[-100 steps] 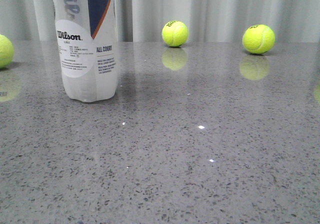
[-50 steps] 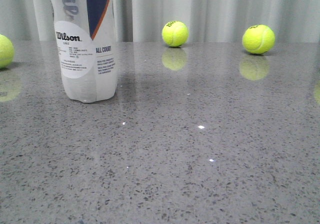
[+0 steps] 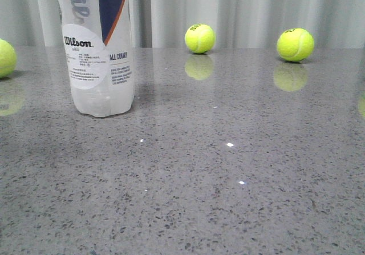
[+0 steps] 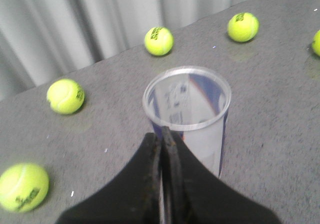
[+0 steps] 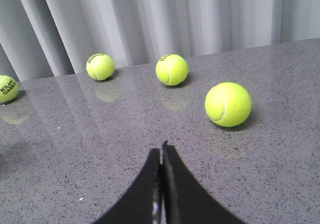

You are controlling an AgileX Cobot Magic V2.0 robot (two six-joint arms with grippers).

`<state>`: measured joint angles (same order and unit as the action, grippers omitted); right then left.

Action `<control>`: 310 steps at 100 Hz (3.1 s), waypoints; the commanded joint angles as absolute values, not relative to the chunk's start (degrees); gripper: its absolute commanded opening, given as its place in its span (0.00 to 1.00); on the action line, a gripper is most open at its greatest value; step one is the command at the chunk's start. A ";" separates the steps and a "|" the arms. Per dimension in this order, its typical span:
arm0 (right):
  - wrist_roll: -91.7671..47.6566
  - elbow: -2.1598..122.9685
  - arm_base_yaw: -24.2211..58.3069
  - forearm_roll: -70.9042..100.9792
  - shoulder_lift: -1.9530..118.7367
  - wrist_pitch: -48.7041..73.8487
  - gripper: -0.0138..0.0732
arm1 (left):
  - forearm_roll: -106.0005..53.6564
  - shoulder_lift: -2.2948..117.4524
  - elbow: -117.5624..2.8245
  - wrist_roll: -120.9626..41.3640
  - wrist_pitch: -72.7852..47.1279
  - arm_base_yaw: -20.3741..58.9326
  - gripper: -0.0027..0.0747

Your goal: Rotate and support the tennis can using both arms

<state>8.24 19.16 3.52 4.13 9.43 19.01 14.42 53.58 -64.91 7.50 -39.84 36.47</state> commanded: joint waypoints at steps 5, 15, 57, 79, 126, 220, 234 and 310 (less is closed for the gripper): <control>7.51 20.62 3.09 3.74 9.97 14.58 0.08 | 16.37 47.82 -60.44 11.02 -35.15 36.97 0.01; 7.51 20.62 3.09 3.74 9.97 14.58 0.08 | 16.37 44.09 -55.73 11.69 -34.37 36.97 0.01; 7.51 20.62 3.09 3.74 9.97 14.58 0.08 | 16.36 26.03 -39.37 14.58 -32.54 36.97 0.01; 7.51 20.62 3.09 3.74 9.97 14.58 0.08 | 16.76 18.44 -34.74 14.85 -35.51 36.97 0.01; 7.51 20.62 3.09 3.74 9.97 14.58 0.08 | 20.94 10.49 -23.48 20.95 -28.02 31.28 0.01; 7.51 20.62 3.09 3.74 9.98 14.64 0.08 | -1.41 -2.48 2.52 -1.14 1.49 1.22 0.01; 7.51 20.62 3.09 3.74 9.97 14.71 0.08 | -1.41 -2.48 2.52 -1.14 1.59 1.22 0.01; 7.51 20.47 3.09 3.48 9.97 14.73 0.08 | -1.41 -2.48 2.52 -1.14 1.59 1.22 0.01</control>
<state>8.24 19.07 3.52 4.13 9.33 19.12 -0.97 -0.28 -0.19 -1.50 -2.89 1.31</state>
